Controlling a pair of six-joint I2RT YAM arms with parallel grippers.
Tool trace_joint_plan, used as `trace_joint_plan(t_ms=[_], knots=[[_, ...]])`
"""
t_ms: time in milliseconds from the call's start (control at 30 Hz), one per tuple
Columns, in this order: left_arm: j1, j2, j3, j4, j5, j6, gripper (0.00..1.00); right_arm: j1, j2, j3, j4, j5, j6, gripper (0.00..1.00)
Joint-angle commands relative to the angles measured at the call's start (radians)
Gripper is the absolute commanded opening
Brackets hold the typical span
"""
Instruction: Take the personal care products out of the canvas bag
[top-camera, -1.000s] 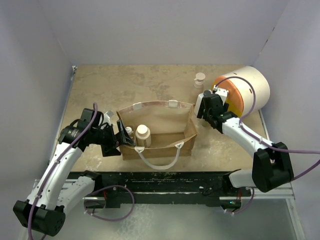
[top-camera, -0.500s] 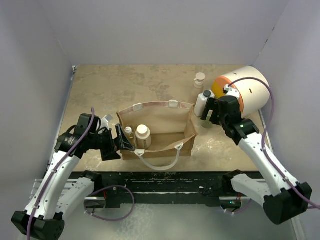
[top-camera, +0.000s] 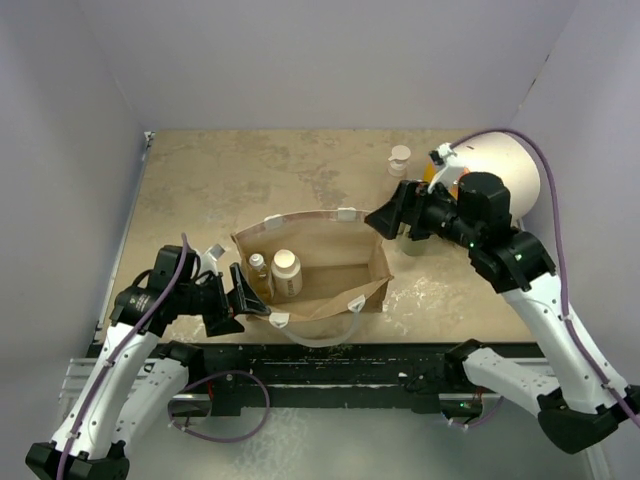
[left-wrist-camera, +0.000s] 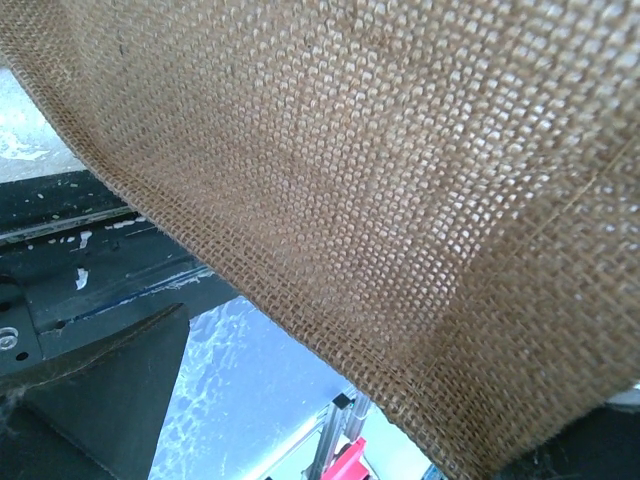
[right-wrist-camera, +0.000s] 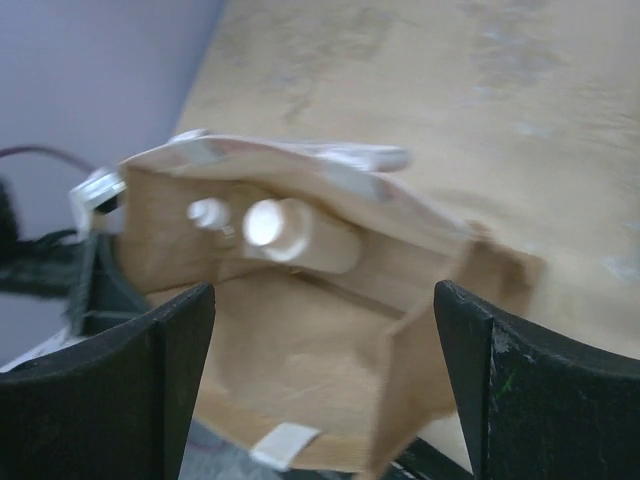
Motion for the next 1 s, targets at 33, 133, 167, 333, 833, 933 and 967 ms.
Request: trace_joint_plan(t_ms=[33, 133, 167, 333, 833, 933, 967], knots=[[0.002, 0.001, -0.01, 0.035, 0.027, -0.029, 0.99, 0.276, 0.131, 0.156, 0.017, 0.003, 0.032, 0.91], [0.002, 0.004, -0.004, 0.047, 0.029, -0.019, 0.99, 0.472, 0.268, 0.261, -0.021, 0.133, -0.002, 0.91], [0.002, 0.006, -0.001, 0.043, 0.03, -0.012, 0.99, 0.544, 0.315, 0.298, -0.043, 0.18, -0.014, 0.91], [0.002, 0.003, 0.006, 0.03, 0.02, -0.009, 0.99, 0.705, 0.535, 0.446, -0.165, 0.44, -0.039, 0.92], [0.002, 0.029, 0.045, -0.077, -0.029, 0.013, 0.99, 0.736, 0.67, 0.167, 0.093, 0.472, -0.16, 1.0], [0.002, 0.039, 0.06, -0.12, -0.049, 0.048, 0.99, 0.732, 0.692, 0.13, 0.172, 0.495, -0.174, 1.0], [0.003, 0.048, 0.063, -0.132, -0.053, 0.057, 0.99, 0.729, 0.704, 0.13, 0.195, 0.487, -0.185, 1.0]])
